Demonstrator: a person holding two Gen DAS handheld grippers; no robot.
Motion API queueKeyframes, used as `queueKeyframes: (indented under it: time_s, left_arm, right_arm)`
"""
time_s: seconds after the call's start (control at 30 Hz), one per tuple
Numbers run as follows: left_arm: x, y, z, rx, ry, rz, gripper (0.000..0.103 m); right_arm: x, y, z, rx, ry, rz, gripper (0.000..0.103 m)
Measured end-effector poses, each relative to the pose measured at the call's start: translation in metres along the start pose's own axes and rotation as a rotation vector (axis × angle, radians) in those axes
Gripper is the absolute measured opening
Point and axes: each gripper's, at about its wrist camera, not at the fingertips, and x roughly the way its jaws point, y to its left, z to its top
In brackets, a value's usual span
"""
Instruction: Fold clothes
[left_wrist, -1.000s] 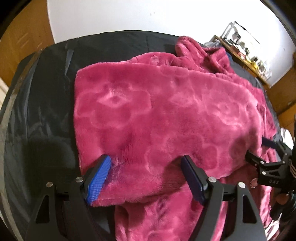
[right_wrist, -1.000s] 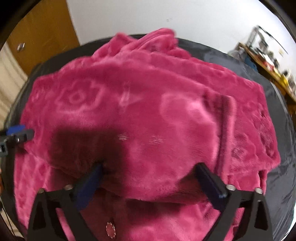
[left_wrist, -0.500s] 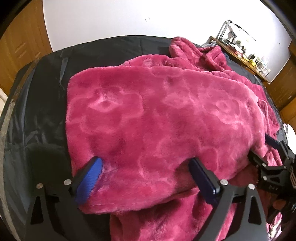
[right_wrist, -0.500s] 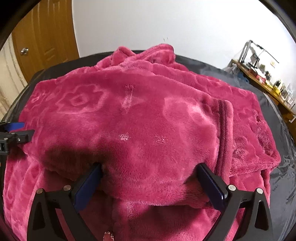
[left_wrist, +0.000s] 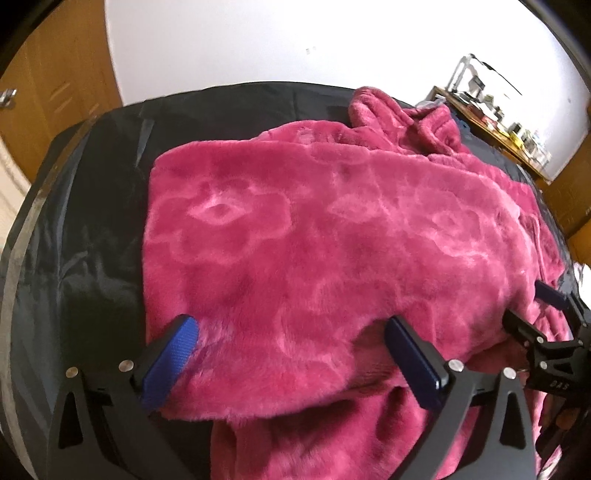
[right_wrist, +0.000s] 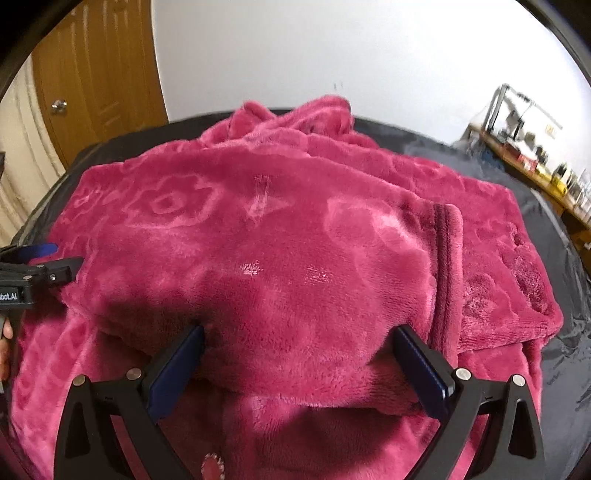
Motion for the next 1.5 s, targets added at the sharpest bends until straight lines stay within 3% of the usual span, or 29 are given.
queueKeyframes:
  time_s: [0.23, 0.37, 0.57, 0.73, 0.93, 1.1, 1.2, 1.33, 1.5]
  left_arm:
    - [-0.042, -0.004, -0.034, -0.062, 0.015, 0.020, 0.102]
    - [-0.062, -0.015, -0.077, -0.077, 0.042, 0.029, 0.102]
    - [-0.086, -0.040, -0.151, -0.053, 0.077, 0.062, 0.102]
    - [-0.092, -0.055, -0.201, -0.057, 0.092, 0.111, 0.102]
    - [-0.084, -0.070, -0.226, 0.051, 0.033, 0.193, 0.102]
    - [-0.089, -0.071, -0.227, 0.016, 0.041, 0.196, 0.102]
    - [-0.101, -0.079, -0.231, 0.003, 0.037, 0.147, 0.102]
    - [-0.113, -0.100, -0.237, 0.051, 0.036, 0.097, 0.102]
    - [-0.114, -0.126, -0.246, 0.120, 0.076, 0.032, 0.102]
  right_arm:
    - [-0.045, -0.035, -0.011, 0.087, 0.035, 0.054, 0.102]
    - [-0.075, -0.056, -0.048, 0.074, 0.055, 0.102, 0.102]
    - [-0.117, -0.076, -0.126, -0.026, 0.090, 0.092, 0.102]
    - [-0.129, -0.090, -0.171, -0.040, 0.125, 0.115, 0.102]
    - [-0.122, -0.082, -0.200, -0.135, 0.151, 0.077, 0.102]
    - [-0.117, -0.081, -0.211, -0.169, 0.133, 0.066, 0.102]
    - [-0.126, -0.081, -0.212, -0.180, 0.125, 0.081, 0.102]
    - [-0.160, -0.077, -0.223, -0.209, 0.060, 0.181, 0.102]
    - [-0.173, -0.059, -0.245, -0.246, 0.080, 0.234, 0.102]
